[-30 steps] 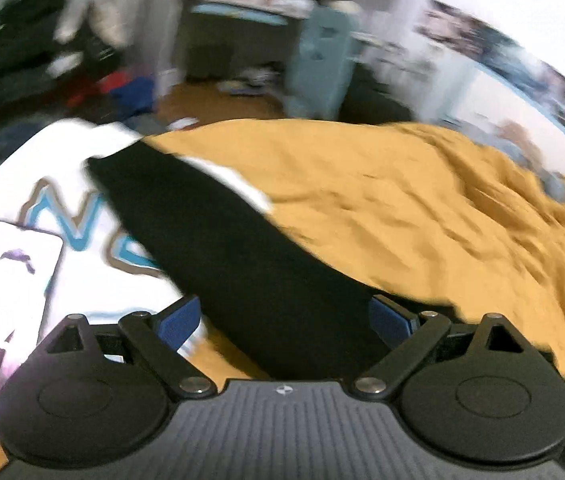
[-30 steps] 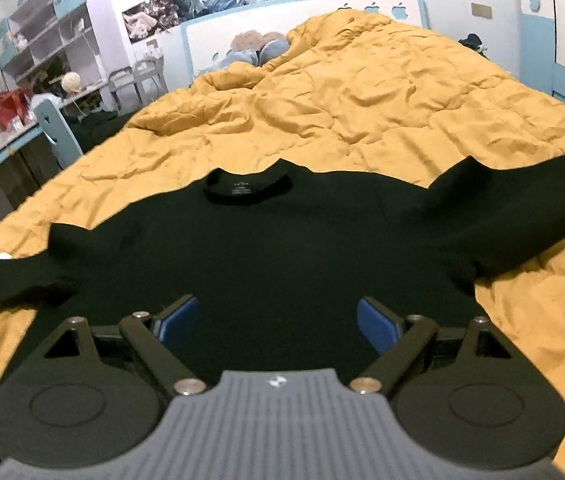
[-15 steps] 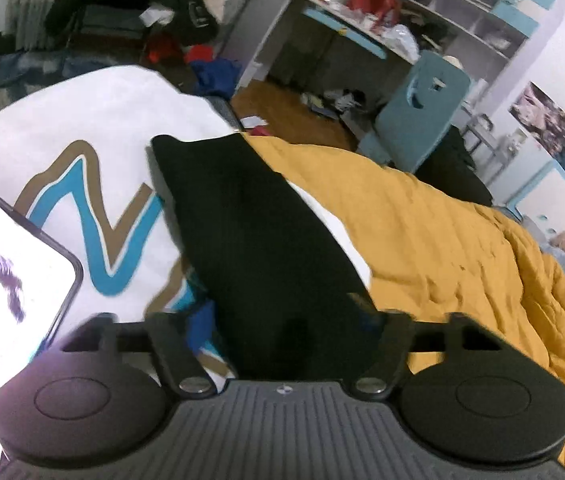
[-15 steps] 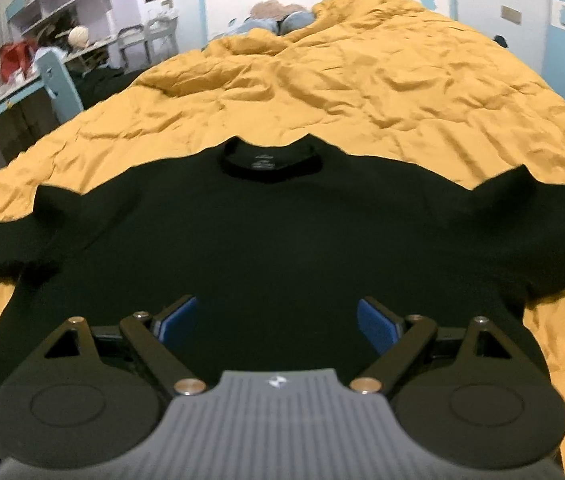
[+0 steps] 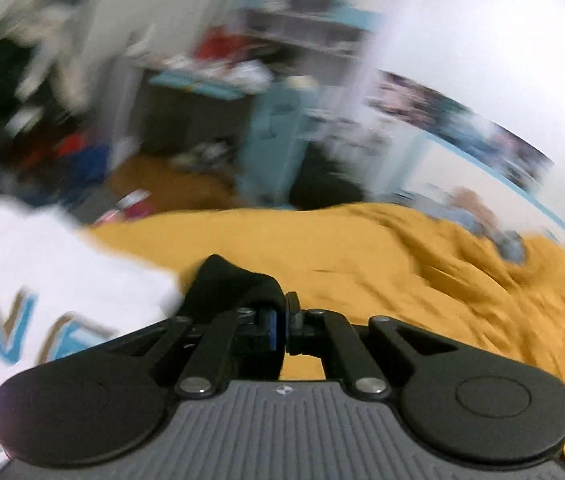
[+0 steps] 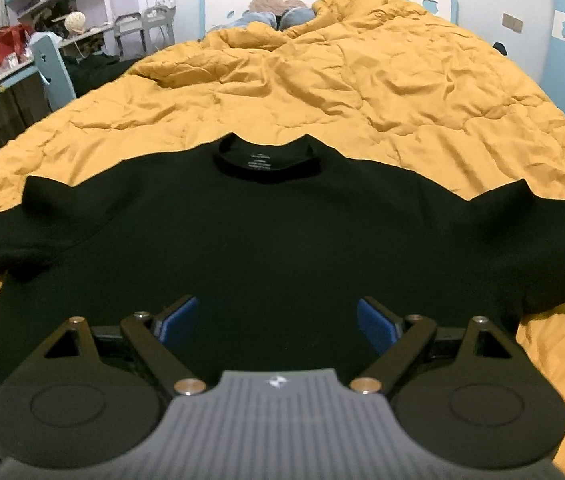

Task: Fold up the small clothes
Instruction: 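Fold the held sleeve and side across the sweater body, release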

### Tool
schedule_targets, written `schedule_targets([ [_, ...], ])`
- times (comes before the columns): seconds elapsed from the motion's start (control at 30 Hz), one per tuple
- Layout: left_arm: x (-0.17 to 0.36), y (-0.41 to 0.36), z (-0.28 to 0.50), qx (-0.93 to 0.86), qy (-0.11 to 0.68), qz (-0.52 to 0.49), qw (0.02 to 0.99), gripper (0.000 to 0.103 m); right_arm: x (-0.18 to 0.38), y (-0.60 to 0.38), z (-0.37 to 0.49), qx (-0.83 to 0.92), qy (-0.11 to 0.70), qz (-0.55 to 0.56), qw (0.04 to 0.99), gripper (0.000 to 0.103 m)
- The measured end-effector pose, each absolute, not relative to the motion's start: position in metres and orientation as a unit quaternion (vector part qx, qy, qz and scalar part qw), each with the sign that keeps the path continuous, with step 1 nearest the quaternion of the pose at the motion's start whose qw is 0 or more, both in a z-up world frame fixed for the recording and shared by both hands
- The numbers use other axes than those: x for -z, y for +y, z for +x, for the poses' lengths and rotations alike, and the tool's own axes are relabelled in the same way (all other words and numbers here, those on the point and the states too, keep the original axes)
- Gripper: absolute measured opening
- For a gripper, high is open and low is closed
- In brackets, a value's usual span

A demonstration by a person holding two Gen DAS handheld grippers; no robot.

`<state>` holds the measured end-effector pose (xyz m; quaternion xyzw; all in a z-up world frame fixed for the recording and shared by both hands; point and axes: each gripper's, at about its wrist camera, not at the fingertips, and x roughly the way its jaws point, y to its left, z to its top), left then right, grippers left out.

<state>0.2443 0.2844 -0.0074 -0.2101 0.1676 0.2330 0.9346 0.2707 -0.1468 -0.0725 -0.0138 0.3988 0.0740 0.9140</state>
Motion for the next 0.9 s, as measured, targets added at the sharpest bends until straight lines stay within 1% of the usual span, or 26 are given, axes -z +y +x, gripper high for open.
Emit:
schedule_targets([
  [0.07, -0.011, 0.245, 0.253, -0.186, 0.176, -0.156, 0.954, 0.003, 0.073, -0.147, 0.277, -0.073, 0.399, -0.011, 0.914, 0.079],
  [0.13, -0.020, 0.206, 0.263, -0.142, 0.193, -0.097, 0.966, 0.003, 0.074, -0.147, 0.282, -0.074, 0.398, -0.014, 0.914, 0.069],
  [0.17, -0.023, 0.181, 0.268, -0.118, 0.202, -0.065, 0.970, 0.003, 0.075, -0.147, 0.284, -0.073, 0.397, -0.018, 0.915, 0.067],
  [0.23, -0.016, 0.137, 0.278, -0.082, 0.225, 0.003, 0.971, 0.003, 0.080, -0.146, 0.290, -0.069, 0.400, -0.024, 0.914, 0.052],
  [0.33, 0.012, 0.077, 0.288, -0.016, 0.273, 0.088, 0.958, 0.003, 0.092, -0.152, 0.298, -0.059, 0.411, -0.017, 0.909, 0.043],
  [0.43, 0.049, 0.039, 0.294, 0.051, 0.343, 0.118, 0.931, 0.003, 0.102, -0.159, 0.301, -0.064, 0.430, 0.006, 0.900, 0.040],
  [0.5, 0.070, 0.030, 0.295, 0.087, 0.384, 0.098, 0.914, 0.005, 0.107, -0.160, 0.301, -0.071, 0.439, 0.013, 0.896, 0.040],
  [0.53, 0.079, 0.028, 0.297, 0.107, 0.406, 0.083, 0.904, 0.009, 0.109, -0.158, 0.301, -0.074, 0.441, 0.015, 0.894, 0.040],
  [0.57, 0.086, 0.030, 0.297, 0.124, 0.426, 0.067, 0.894, 0.021, 0.111, -0.157, 0.302, -0.079, 0.444, 0.019, 0.892, 0.040],
  [0.6, 0.095, 0.031, 0.295, 0.139, 0.444, 0.051, 0.884, 0.029, 0.111, -0.156, 0.302, -0.083, 0.445, 0.023, 0.891, 0.040],
  [0.63, 0.103, 0.032, 0.291, 0.151, 0.455, 0.036, 0.877, 0.044, 0.111, -0.155, 0.303, -0.087, 0.445, 0.027, 0.891, 0.041],
  [0.67, 0.106, 0.035, 0.289, 0.162, 0.459, 0.014, 0.873, 0.053, 0.110, -0.153, 0.303, -0.091, 0.445, 0.028, 0.891, 0.041],
  [0.7, 0.106, 0.040, 0.290, 0.170, 0.459, -0.003, 0.872, 0.059, 0.108, -0.151, 0.303, -0.095, 0.442, 0.029, 0.892, 0.043],
  [0.73, 0.103, 0.046, 0.288, 0.178, 0.457, -0.023, 0.871, 0.068, 0.106, -0.149, 0.303, -0.101, 0.438, 0.029, 0.893, 0.045],
  [0.77, 0.099, 0.053, 0.286, 0.181, 0.455, -0.042, 0.871, 0.072, 0.103, -0.147, 0.303, -0.108, 0.435, 0.031, 0.893, 0.046],
  [0.87, 0.080, 0.074, 0.275, 0.184, 0.432, -0.105, 0.877, 0.073, 0.094, -0.138, 0.304, -0.132, 0.428, 0.034, 0.893, 0.048],
  [0.9, 0.070, 0.082, 0.270, 0.174, 0.418, -0.117, 0.884, 0.073, 0.091, -0.133, 0.303, -0.143, 0.425, 0.035, 0.893, 0.051],
])
